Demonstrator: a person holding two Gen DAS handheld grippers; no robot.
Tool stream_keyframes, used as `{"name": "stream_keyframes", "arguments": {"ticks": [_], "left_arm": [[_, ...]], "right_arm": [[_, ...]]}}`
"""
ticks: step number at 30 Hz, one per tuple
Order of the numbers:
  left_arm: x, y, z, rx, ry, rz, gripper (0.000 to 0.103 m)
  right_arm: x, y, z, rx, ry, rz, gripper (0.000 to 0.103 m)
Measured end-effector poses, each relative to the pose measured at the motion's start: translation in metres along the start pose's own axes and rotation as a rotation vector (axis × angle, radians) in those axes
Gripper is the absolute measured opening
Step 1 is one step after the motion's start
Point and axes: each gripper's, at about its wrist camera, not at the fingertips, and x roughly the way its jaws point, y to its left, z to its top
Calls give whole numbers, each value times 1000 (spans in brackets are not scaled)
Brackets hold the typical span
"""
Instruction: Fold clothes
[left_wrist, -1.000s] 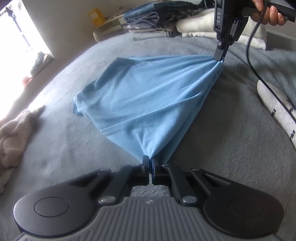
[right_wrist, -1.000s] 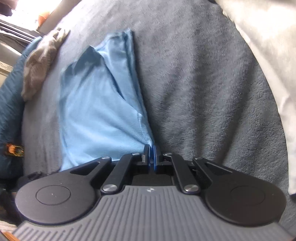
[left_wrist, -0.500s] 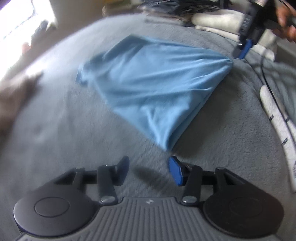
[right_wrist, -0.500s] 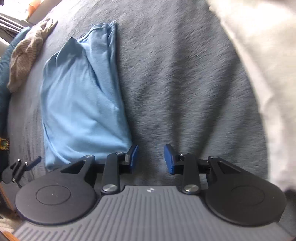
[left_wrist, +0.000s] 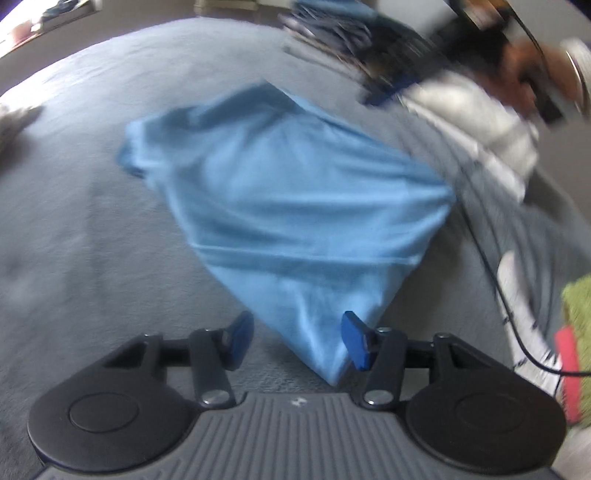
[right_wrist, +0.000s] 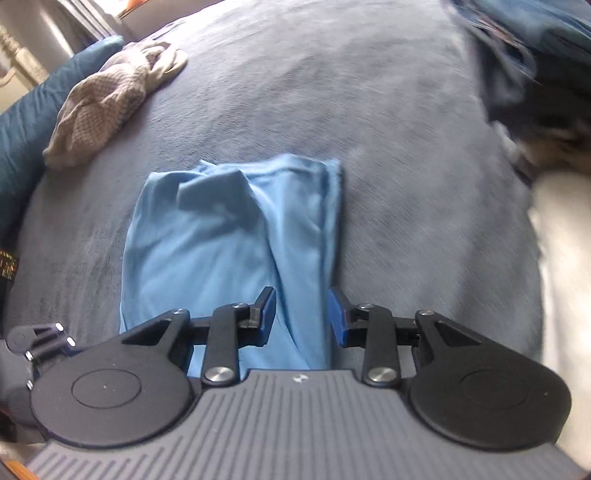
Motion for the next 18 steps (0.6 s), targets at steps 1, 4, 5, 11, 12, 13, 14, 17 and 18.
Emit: {"name": "stream_keyframes", "arguments": {"ticks": [1, 4, 5, 11, 12, 13, 14, 17, 18], "left_arm": [[4, -2, -2, 4, 3, -10, 48], [12, 0, -2, 7, 14, -27, 48], [14, 2, 0, 5, 22, -40, 48], [28, 6, 13, 75, 77, -95, 48], [30, 6, 14, 92, 83, -103, 48], [31, 7, 15, 99, 87, -113, 48], [31, 8, 15, 106, 91, -122, 48], [32, 8, 20, 132, 123, -131, 48], [33, 8, 22, 140, 134, -134, 48]], "right_arm": [[7, 4, 5, -21, 1, 6, 30], [21, 14, 18, -71, -4, 22, 28], [25, 16, 22, -87, -2, 21, 28], [38, 27, 54, -184, 27, 22, 24], [41, 29, 57, -205, 32, 27, 24], [43, 30, 61, -225, 38, 33, 24], [46, 32, 64, -246, 43, 38, 25], [49, 34, 65, -289, 51, 37, 26], [49, 34, 65, -300, 52, 35, 26]]}}
